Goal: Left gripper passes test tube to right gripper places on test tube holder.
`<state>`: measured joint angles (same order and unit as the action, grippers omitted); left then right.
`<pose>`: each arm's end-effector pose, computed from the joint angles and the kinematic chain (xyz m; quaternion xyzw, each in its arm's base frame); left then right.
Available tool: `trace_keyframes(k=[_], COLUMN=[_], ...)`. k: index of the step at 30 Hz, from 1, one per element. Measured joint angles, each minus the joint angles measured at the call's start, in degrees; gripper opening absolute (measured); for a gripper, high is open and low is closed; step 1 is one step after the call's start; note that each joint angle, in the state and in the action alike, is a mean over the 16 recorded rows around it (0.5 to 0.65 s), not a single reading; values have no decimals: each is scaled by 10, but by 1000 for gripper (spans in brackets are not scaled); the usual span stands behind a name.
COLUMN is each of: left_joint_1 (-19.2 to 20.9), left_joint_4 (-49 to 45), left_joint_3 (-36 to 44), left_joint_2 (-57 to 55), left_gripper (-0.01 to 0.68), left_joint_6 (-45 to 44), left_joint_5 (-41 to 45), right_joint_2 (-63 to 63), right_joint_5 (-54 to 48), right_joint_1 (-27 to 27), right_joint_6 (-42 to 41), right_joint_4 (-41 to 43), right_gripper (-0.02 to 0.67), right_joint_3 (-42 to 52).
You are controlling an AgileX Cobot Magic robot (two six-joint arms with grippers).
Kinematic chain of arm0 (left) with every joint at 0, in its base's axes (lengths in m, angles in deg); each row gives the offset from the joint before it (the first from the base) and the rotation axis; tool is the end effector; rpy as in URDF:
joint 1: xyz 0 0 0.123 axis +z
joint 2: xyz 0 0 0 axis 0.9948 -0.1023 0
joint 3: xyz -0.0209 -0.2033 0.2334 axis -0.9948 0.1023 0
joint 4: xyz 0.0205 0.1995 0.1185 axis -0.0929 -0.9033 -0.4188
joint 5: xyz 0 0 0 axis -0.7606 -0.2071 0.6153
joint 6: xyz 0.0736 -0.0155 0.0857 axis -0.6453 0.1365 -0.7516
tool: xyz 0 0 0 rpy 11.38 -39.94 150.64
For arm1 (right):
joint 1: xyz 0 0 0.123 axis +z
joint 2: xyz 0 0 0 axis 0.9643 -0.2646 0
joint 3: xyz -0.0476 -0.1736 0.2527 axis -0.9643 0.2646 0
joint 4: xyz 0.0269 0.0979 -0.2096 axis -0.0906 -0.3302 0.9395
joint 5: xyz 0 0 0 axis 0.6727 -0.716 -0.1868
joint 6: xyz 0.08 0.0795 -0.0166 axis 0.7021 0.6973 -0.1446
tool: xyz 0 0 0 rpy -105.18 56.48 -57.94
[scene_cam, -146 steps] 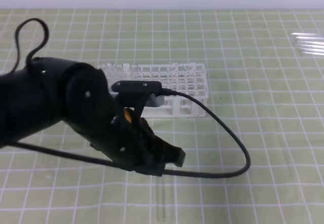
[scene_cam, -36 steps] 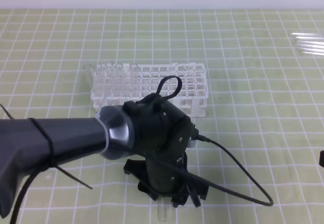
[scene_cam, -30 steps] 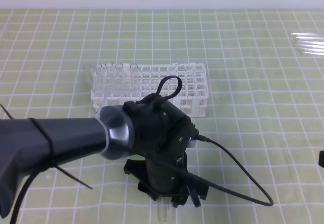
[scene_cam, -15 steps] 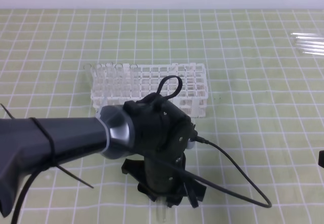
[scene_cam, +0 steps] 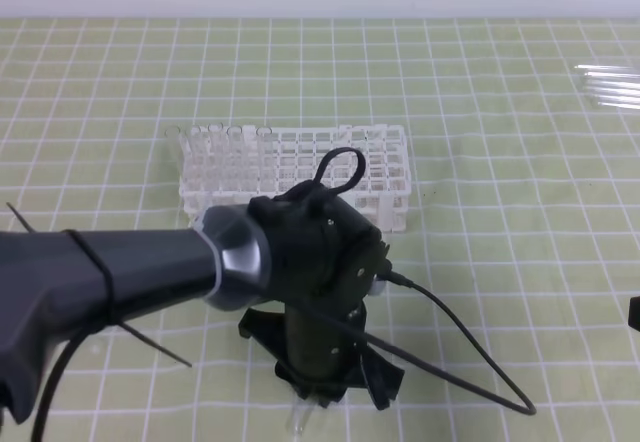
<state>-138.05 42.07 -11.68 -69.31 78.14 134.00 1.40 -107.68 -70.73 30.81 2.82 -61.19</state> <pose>0.2073 -0.2829 0.1767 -0.2733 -0.9618 -0.0112 0.0072 0.1175 0.0474 0.2873 -0.0134 0.9163 0.2066 0.3428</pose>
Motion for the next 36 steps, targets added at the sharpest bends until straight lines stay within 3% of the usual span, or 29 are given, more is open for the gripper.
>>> trace_keyframes(k=[13, 21, 29, 36], left_joint_1=[0, 0, 0, 0], left_joint_4=[-5, -22, -44, -61], left_joint_3=[-43, -32, 64, 222], left_joint_2=[56, 157, 327, 504], left_gripper=[74, 79, 73, 67], left_joint_6=[-32, -52, -47, -17], left_joint_5=[26, -11, -109, -229], right_joint_2=[0, 0, -3, -24], right_joint_5=[-2, -16, -40, -63], right_joint_1=[0, 0, 0, 0], right_joint_6=[-5, -10, -13, -21], right_joint_4=[1, 2, -3, -22], right_gripper=[-17, -17, -17, -17], right_joint_3=[0, -6, -35, -73])
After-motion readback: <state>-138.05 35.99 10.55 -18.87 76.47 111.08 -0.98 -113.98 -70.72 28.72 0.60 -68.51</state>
